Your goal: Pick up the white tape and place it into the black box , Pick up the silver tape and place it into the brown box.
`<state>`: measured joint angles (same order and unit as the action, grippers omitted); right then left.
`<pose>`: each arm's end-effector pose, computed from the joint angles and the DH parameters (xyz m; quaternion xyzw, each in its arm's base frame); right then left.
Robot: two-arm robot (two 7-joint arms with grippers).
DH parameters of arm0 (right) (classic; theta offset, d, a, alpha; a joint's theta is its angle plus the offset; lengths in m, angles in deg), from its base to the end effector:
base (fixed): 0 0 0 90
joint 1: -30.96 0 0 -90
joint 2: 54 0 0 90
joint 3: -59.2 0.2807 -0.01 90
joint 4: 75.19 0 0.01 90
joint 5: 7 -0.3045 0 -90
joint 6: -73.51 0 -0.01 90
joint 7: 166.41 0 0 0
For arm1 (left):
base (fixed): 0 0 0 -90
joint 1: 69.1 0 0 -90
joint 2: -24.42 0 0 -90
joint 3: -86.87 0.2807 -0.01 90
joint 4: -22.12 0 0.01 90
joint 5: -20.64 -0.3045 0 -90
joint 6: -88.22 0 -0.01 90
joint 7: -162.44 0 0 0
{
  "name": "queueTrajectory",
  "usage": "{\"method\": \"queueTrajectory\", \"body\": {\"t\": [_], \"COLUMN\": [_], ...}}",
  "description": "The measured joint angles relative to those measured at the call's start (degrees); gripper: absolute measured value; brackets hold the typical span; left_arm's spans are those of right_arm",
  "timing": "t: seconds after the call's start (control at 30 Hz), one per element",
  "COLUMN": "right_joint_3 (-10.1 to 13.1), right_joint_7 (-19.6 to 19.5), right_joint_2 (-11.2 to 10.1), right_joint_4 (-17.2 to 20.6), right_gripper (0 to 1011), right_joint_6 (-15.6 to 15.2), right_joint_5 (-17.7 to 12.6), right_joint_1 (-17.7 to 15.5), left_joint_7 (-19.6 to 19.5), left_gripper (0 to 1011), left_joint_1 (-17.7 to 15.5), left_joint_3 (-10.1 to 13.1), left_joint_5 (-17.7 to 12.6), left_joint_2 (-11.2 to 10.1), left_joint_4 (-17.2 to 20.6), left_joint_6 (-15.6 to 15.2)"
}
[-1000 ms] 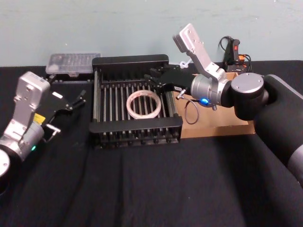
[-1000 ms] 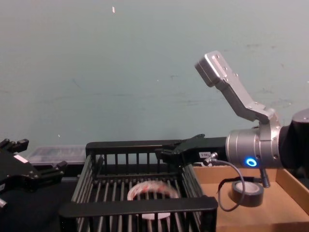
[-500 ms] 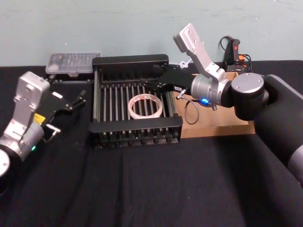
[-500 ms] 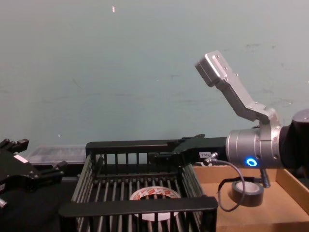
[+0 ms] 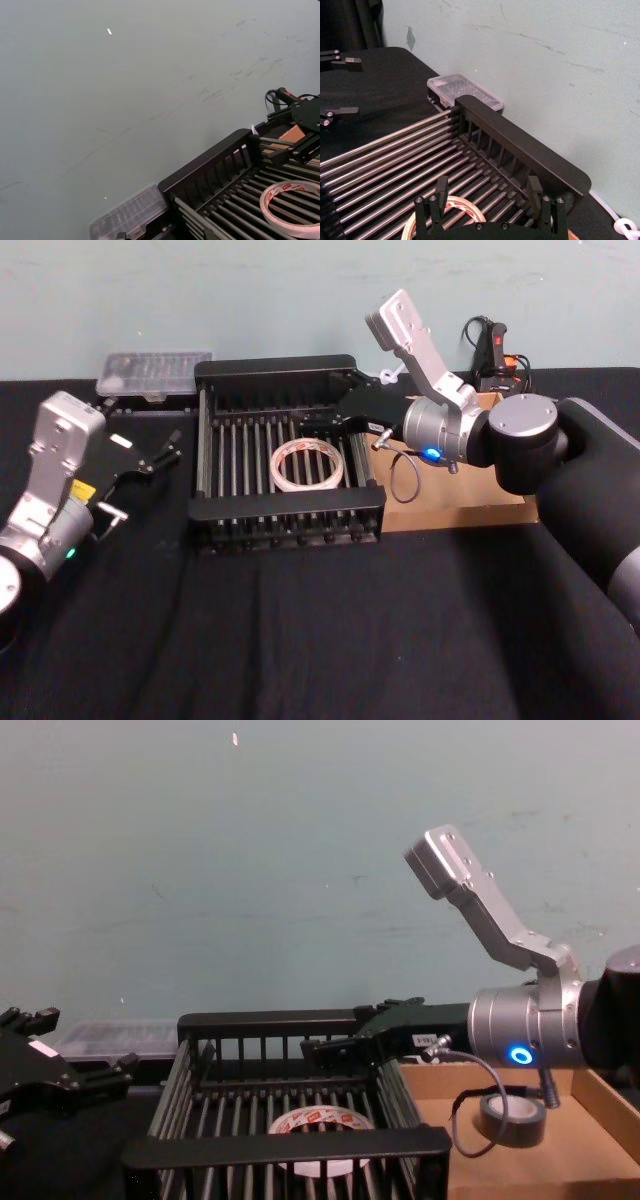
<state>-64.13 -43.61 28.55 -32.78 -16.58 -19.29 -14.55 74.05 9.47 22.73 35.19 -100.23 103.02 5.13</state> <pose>0.4998 0.0496 -0.2528 -0.1573 -0.0158 -0.3373 0.9280 0.3525 0.0786 -0.2939 0.1415 -0.1325 0.5799 0.7913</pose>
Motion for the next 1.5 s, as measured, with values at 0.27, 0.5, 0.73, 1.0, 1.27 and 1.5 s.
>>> {"method": "queueTrajectory", "body": {"t": [0.27, 0.5, 0.73, 1.0, 1.27, 1.5], "right_joint_3": [0.1, 1.6, 3.6, 6.8, 10.1, 12.4], "right_joint_7": [0.1, 0.4, -1.0, -3.2, -5.7, -8.4], "right_joint_2": [0.0, -2.1, -5.8, -10.6, -15.3, -17.4], "right_joint_4": [0.2, 5.9, 15.0, 25.8, 36.3, 40.9], "right_gripper": [1002, 1002, 1002, 1002, 1002, 1002], "right_joint_6": [0.0, -1.2, -3.4, -4.8, -4.8, -3.9], "right_joint_5": [0.0, -0.4, -1.4, -3.5, -5.7, -6.2], "right_joint_1": [-0.1, -2.7, -7.3, -13.8, -21.8, -27.1], "left_joint_7": [0.0, 0.0, 0.0, 0.0, 0.0, 0.0], "left_gripper": [1002, 1001, 1001, 1001, 1001, 1001], "left_joint_1": [0.0, 0.0, 0.0, 0.0, 0.0, 0.0], "left_joint_3": [0.0, 0.0, 0.0, 0.0, 0.0, 0.0], "left_joint_5": [0.0, 0.0, 0.0, 0.0, 0.0, 0.0], "left_joint_2": [0.0, 0.0, 0.0, 0.0, 0.0, 0.0], "left_joint_4": [0.0, 0.0, 0.0, 0.0, 0.0, 0.0], "left_joint_6": [0.0, 0.0, 0.0, 0.0, 0.0, 0.0]}}
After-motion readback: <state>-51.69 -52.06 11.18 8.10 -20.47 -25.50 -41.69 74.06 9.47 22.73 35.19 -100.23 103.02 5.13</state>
